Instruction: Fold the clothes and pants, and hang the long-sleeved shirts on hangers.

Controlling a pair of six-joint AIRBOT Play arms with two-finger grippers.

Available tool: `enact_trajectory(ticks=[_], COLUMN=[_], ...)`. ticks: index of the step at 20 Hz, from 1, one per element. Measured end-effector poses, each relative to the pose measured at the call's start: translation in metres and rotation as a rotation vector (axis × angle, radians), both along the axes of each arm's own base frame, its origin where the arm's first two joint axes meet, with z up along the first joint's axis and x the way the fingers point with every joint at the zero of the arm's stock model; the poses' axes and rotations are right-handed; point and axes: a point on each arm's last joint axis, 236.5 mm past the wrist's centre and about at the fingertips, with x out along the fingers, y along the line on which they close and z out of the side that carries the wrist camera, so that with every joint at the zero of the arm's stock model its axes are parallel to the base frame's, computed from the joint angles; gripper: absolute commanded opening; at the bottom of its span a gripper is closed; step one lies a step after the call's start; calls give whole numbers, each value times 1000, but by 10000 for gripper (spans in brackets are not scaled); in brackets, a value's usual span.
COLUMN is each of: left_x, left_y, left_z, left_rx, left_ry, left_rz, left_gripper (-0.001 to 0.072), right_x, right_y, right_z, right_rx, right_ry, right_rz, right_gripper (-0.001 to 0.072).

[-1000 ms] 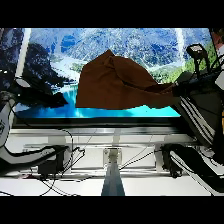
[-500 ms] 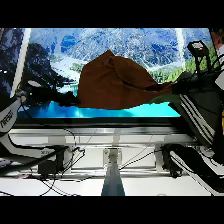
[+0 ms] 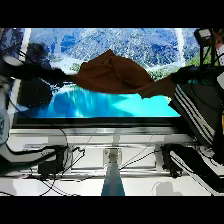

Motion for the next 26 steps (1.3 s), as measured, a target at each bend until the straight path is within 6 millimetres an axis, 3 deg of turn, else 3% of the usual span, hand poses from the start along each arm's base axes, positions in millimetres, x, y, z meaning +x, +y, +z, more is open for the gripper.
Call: enact_trajectory(ticks=[2, 4, 5, 7, 9, 11, 13, 17, 20, 23, 24, 26], left_x=[28, 32, 26, -3, -46, -94, -141, -211, -231, -211, -192, -141], left_y=[24, 46, 56, 69, 74, 75, 71, 62, 59, 60, 61, 66], left_z=[86, 180, 228, 315, 387, 442, 480, 521, 530, 509, 491, 435], left_rx=[59, 109, 134, 174, 210, 254, 293, 348, 367, 341, 332, 319], left_ry=[-249, -500, -629, -865, -1074, -1249, -1383, -1559, -1604, -1508, -1431, -1218], left_rz=[91, 202, 261, 366, 452, 518, 560, 613, 626, 602, 579, 520], left_gripper=[9, 9, 9, 9, 10, 9, 10, 9, 8, 8, 8, 8], right_x=[10, 17, 19, 16, 3, -22, -57, -127, -150, -131, -113, -70], right_y=[6, 13, 17, 25, 28, 30, 29, 28, 28, 30, 33, 39], right_z=[22, 54, 77, 128, 184, 241, 293, 363, 382, 376, 365, 330], right_rx=[32, 69, 94, 144, 181, 214, 239, 294, 314, 313, 308, 293], right_ry=[-73, -155, -211, -326, -456, -592, -728, -943, -1010, -979, -932, -801], right_rz=[4, 11, 18, 35, 51, 72, 90, 129, 143, 139, 136, 130], right_gripper=[12, 12, 12, 12, 12, 12, 12, 12, 11, 11, 11, 12])
